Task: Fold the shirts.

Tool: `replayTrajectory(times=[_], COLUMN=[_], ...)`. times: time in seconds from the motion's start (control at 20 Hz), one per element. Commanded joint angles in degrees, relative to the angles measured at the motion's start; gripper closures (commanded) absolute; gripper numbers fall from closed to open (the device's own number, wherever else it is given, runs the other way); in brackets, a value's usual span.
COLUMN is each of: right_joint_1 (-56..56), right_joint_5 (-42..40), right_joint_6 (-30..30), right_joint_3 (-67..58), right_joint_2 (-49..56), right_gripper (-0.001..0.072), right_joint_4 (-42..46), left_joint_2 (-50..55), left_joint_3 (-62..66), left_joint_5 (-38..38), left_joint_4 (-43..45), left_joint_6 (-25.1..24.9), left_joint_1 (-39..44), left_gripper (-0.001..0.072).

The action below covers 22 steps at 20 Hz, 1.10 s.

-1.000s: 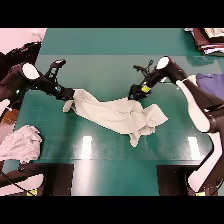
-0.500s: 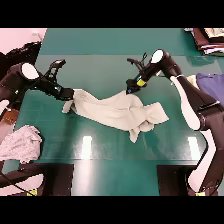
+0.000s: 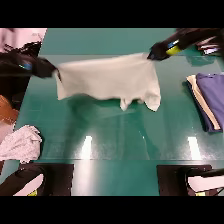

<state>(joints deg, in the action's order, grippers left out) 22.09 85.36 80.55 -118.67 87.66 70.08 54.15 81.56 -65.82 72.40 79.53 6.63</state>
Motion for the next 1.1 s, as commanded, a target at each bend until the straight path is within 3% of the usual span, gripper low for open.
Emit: replayTrajectory(times=[0.0, 0.2, 0.4, 0.7, 0.85, 1.05], right_joint_1=[-2.2, -2.9, -2.9, -1.9, 0.7, 2.4], right_joint_5=[-0.4, -0.5, 0.1, 6.3, 3.2, -8.1], right_joint_6=[0.0, 1.7, 6.2, 11.2, 9.8, 8.0], right_joint_3=[-0.1, -0.1, 0.8, 20.5, 32.2, 40.1], right_joint_2=[-12.2, -21.9, -26.4, -20.8, -13.3, -4.1], right_gripper=[0.0697, 0.0697, 0.0697, 0.0697, 0.0696, 0.0694], right_joint_4=[2.1, 4.0, 9.3, 9.0, 8.9, 8.8], left_joint_2=[-6.9, -7.3, -6.8, 3.4, 12.3, 25.3], left_joint_3=[9.4, 20.8, 22.0, 4.3, -9.2, -15.4], left_joint_5=[0.1, -4.8, -6.1, -15.4, -12.4, 0.2], left_joint_4=[0.4, -3.6, -6.2, -5.4, -5.4, -5.4], left_joint_6=[0.0, 0.0, 0.0, -0.5, -3.0, -3.5], left_joint_1=[-0.1, -0.1, -0.1, -0.1, -0.1, -0.1], left_gripper=[0.0683, 0.0684, 0.0684, 0.0684, 0.0683, 0.0683])
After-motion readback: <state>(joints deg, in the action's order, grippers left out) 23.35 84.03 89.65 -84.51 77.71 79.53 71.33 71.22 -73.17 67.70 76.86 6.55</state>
